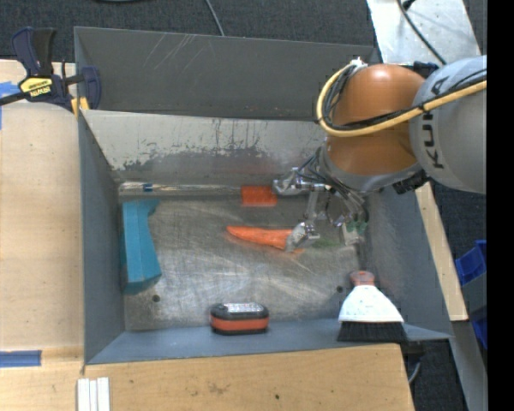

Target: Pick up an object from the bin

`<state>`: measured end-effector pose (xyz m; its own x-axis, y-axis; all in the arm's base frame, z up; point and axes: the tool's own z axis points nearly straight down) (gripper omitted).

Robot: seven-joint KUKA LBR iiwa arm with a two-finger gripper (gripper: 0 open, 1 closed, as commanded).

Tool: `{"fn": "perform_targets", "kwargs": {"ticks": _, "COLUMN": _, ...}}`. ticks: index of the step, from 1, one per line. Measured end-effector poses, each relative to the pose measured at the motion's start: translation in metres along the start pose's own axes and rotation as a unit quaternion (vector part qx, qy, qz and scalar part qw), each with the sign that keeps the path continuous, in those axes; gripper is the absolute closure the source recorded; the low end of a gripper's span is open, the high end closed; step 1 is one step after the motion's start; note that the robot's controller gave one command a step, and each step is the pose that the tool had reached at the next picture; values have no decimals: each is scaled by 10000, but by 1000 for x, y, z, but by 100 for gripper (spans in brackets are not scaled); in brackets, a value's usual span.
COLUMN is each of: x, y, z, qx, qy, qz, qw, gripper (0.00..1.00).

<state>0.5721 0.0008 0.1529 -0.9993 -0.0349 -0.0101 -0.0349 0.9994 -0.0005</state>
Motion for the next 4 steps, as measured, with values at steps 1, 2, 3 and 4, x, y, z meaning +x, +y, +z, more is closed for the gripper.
{"fn": "perform_targets", "kwargs": {"ticks": 1, "x": 0, "y": -9, "z": 66, "qx": -2, "qy": 15, "qz": 398, "qw": 9992, "gripper": 0}}
{"fn": "perform_targets", "kwargs": {"ticks": 2, "x": -2, "y": -9, "z": 73, "qx": -1, "qy": -2, "qz": 351, "qw": 9994, "gripper": 0}}
{"fn": "perform_targets", "kwargs": {"ticks": 3, "x": -1, "y": -6, "z": 73, "qx": 4, "qy": 7, "qz": 276, "qw": 9996, "gripper": 0}}
{"fn": "perform_targets", "kwargs": {"ticks": 4, "x": -4, "y": -9, "z": 71, "qx": -6, "qy": 36, "qz": 342, "qw": 9994, "gripper": 100}}
